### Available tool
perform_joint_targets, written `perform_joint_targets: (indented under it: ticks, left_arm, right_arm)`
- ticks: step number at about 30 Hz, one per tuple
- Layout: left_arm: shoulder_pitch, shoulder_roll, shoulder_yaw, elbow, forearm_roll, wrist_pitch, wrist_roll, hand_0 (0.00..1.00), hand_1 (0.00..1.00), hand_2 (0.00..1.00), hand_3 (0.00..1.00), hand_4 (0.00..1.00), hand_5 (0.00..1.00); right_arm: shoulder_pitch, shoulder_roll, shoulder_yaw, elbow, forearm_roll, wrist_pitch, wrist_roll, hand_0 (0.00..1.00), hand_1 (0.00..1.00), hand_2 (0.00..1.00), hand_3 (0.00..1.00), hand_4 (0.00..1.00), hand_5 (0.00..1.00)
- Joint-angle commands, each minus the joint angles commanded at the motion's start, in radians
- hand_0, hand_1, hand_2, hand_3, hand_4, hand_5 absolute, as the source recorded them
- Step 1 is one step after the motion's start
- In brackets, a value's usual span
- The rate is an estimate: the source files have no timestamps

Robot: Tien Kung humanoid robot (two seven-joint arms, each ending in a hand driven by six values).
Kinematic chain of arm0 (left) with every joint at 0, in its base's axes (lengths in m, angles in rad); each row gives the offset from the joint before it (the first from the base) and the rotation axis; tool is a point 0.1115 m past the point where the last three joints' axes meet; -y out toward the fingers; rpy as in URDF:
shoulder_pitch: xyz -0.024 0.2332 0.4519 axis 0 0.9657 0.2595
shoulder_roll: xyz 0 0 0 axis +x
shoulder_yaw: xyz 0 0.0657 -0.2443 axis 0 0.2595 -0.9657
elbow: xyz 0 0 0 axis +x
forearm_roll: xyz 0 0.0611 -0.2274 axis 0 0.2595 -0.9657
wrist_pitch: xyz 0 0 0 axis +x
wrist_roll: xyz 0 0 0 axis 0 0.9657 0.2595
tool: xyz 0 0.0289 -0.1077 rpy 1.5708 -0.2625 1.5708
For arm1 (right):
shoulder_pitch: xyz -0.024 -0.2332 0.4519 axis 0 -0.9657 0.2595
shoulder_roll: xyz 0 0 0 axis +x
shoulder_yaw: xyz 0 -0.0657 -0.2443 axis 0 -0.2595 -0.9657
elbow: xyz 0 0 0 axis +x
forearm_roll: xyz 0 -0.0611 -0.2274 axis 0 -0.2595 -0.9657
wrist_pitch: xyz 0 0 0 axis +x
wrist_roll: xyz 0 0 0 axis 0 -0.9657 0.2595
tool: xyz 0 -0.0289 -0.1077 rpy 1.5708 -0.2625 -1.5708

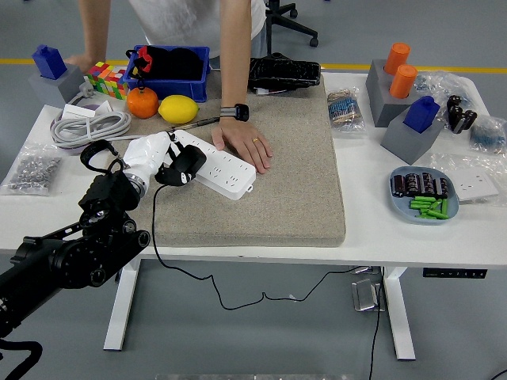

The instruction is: Press the white button,pick up the black plug,place it near the board,insert it into the board

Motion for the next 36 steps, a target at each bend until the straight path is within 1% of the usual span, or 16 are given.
perform_joint_targets:
  ticks: [3, 4, 9, 10, 15, 16, 21, 22, 27, 28, 36]
  left_arm:
    - [-0.001, -0.001, -0.002, 0.004, 0.0, -0.003, 0.004, 0.256, 0.263, 0.262, 0.52, 0.685, 0.002]
    - [-0.002, -0.001, -0.003, 0.006, -0.004, -0.007, 0.005, 0.277, 0.288, 0.28, 0.539, 0.701, 0.002]
    - [-0.002, -0.001, -0.005, 0.009, -0.006, -0.021, 0.006, 0.277, 0.288, 0.28, 0.539, 0.701, 0.002]
    - [-0.002, 0.0, -0.005, 0.007, -0.006, -0.022, 0.006, 0.262, 0.302, 0.293, 0.543, 0.814, 0.002]
    - [-0.003, 0.001, -0.009, 0.0, -0.003, -0.028, 0.014, 0.262, 0.302, 0.293, 0.543, 0.814, 0.002]
    - [-0.003, 0.001, -0.009, 0.0, -0.003, -0.029, 0.014, 0.277, 0.282, 0.277, 0.538, 0.753, 0.002]
    - [-0.004, 0.001, -0.011, -0.004, -0.002, -0.033, 0.016, 0.277, 0.282, 0.277, 0.538, 0.753, 0.002]
    - [-0.004, 0.001, -0.012, -0.005, -0.002, -0.033, 0.016, 0.272, 0.272, 0.27, 0.523, 0.739, 0.002]
    - [-0.006, 0.0, -0.011, -0.005, -0.002, -0.04, 0.015, 0.272, 0.272, 0.27, 0.523, 0.739, 0.002]
    - [-0.006, 0.0, -0.011, -0.005, -0.004, -0.041, 0.015, 0.261, 0.259, 0.26, 0.509, 0.762, 0.002]
    - [-0.006, -0.002, -0.006, 0.0, -0.012, -0.047, 0.017, 0.258, 0.253, 0.256, 0.5, 0.768, 0.002]
  right_arm:
    - [0.0, 0.001, 0.001, 0.0, 0.0, 0.0, 0.0, 0.665, 0.595, 0.575, 0.561, 0.616, 0.276]
    - [0.0, 0.001, 0.001, 0.0, 0.0, 0.0, 0.0, 0.665, 0.594, 0.573, 0.562, 0.616, 0.276]
    - [0.001, 0.0, 0.0, 0.001, 0.001, -0.001, 0.001, 0.665, 0.594, 0.573, 0.562, 0.616, 0.276]
    - [0.001, 0.0, 0.001, 0.0, 0.001, -0.001, 0.001, 0.664, 0.596, 0.573, 0.561, 0.616, 0.276]
    - [0.001, 0.0, 0.001, 0.0, 0.001, -0.002, 0.002, 0.664, 0.596, 0.573, 0.561, 0.616, 0.276]
    - [0.001, 0.0, 0.001, 0.0, 0.002, -0.003, 0.002, 0.664, 0.595, 0.573, 0.561, 0.616, 0.276]
    - [0.001, -0.001, 0.0, 0.0, 0.001, -0.003, 0.004, 0.664, 0.595, 0.573, 0.561, 0.616, 0.276]
    - [0.001, -0.001, -0.001, 0.0, 0.002, -0.003, 0.004, 0.665, 0.594, 0.573, 0.559, 0.616, 0.275]
    - [0.002, -0.001, 0.001, 0.0, 0.002, -0.004, 0.004, 0.665, 0.594, 0.573, 0.559, 0.616, 0.275]
    - [0.002, -0.001, 0.002, 0.0, 0.002, -0.004, 0.004, 0.665, 0.594, 0.573, 0.56, 0.616, 0.274]
    - [0.001, -0.001, 0.002, -0.001, 0.002, -0.005, 0.005, 0.664, 0.594, 0.573, 0.56, 0.616, 0.274]
